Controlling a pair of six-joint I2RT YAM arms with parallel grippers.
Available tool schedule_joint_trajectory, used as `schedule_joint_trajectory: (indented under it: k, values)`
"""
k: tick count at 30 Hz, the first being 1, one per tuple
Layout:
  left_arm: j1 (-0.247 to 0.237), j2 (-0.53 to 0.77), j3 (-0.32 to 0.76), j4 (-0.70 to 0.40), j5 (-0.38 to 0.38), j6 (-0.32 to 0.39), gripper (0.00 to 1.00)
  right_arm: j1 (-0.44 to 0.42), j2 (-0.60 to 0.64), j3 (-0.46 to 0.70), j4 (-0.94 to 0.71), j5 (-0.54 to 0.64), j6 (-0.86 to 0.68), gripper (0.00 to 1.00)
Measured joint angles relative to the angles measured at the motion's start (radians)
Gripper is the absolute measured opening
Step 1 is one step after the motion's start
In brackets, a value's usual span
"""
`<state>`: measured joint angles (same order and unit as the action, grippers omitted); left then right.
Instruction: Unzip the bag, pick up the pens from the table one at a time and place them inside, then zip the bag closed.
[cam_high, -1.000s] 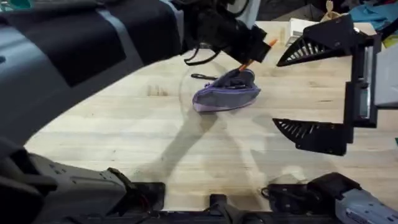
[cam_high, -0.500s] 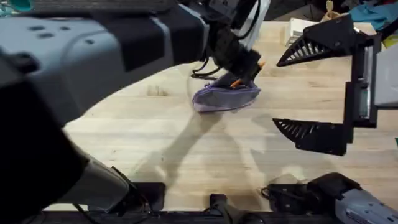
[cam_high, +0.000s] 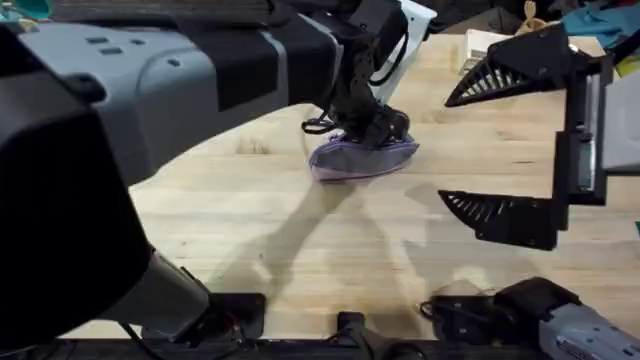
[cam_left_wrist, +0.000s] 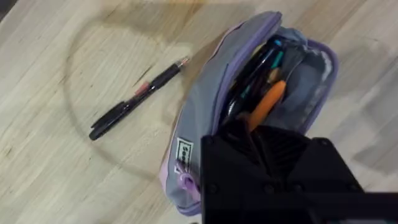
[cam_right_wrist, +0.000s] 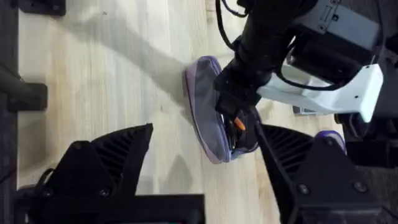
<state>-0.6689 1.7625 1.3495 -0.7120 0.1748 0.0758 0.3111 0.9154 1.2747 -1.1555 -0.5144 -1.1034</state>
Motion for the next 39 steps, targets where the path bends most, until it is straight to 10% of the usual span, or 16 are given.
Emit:
schedule_joint_trajectory:
  k: [6,8,21,27,39]
  values:
    - [0.000,0.000,0.000,0.000,-0.015,0.007,0.880,0.000,0.000,0.000,0.000,0.000,0.000,0.997]
    - [0.000,0.000,0.000,0.003,-0.015,0.007,0.993,0.000,0.000,0.000,0.000,0.000,0.000,0.997]
    - [0.009,-0.001,0.040,0.027,0.015,0.007,0.992,0.000,0.000,0.000,0.000,0.000,0.000,0.998]
    - [0.085,-0.044,0.069,0.028,0.021,0.022,0.993,0.000,0.000,0.000,0.000,0.000,0.000,0.997]
    - [0.256,-0.114,0.080,-0.064,0.163,0.403,0.993,0.000,0.000,0.000,0.000,0.000,0.000,0.998]
